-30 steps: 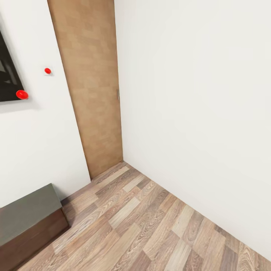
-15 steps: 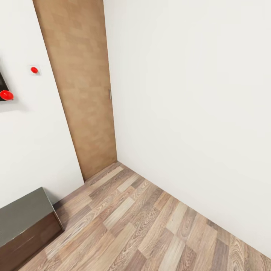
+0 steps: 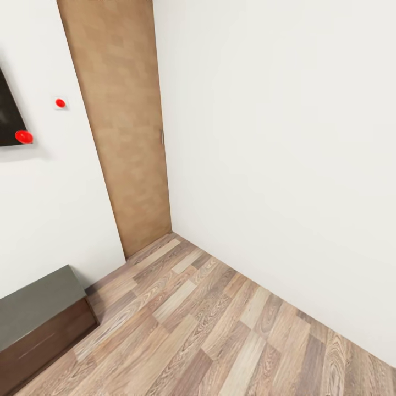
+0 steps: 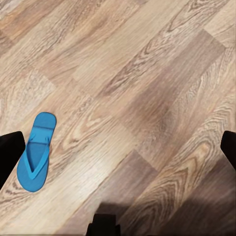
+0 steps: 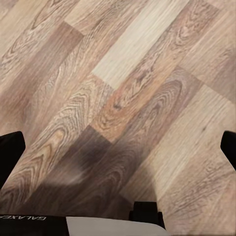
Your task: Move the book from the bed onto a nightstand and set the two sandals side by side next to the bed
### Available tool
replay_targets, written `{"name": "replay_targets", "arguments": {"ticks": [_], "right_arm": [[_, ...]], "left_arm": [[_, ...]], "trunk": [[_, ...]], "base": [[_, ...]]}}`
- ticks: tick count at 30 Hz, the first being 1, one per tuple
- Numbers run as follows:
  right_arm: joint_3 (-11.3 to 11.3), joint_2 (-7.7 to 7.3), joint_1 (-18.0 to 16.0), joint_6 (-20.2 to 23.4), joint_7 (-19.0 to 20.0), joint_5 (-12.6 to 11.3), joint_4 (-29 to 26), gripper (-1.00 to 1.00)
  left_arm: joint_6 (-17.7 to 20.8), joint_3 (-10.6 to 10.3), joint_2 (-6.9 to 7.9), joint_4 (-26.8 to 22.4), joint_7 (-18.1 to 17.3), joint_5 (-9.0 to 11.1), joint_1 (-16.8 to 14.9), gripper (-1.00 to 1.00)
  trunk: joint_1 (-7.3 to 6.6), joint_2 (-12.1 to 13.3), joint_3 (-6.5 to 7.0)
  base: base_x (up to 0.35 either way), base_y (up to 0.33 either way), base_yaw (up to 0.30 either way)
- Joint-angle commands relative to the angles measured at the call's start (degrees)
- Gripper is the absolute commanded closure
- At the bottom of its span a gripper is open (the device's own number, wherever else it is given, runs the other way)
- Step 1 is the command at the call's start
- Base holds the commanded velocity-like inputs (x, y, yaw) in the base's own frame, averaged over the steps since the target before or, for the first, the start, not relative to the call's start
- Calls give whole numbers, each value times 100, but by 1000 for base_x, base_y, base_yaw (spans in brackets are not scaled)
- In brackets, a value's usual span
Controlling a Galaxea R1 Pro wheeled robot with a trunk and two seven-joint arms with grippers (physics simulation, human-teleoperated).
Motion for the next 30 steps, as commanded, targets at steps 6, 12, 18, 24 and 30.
{"name": "replay_targets", "arguments": {"ticks": [6, 12, 18, 24, 30], "right_arm": [[-33, 4, 1, -8, 48, 3, -4, -100], [-33, 4, 1, -8, 47, 8, -4, -100], [-33, 4, 1, -5, 48, 5, -4, -100], [-33, 4, 1, -5, 48, 8, -4, -100], [-33, 4, 1, -6, 48, 6, -5, -100]], "left_arm": [[-17, 17, -5, 2, -6, -1, -2, -100], [-17, 16, -5, 2, -7, -1, -2, -100], [-17, 13, -5, 2, -6, -1, -2, -100], [-17, 10, -5, 2, -7, -1, -2, -100], [-17, 8, -5, 2, -6, -1, -2, -100]], "trunk": [[-1, -2, -4], [-1, -2, -4], [-1, -2, -4], [-1, -2, -4], [-1, -2, -4]], "base": [[-22, 74, 0], [-1, 122, 0], [0, 10, 0], [0, 27, 0], [-65, 165, 0]]}}
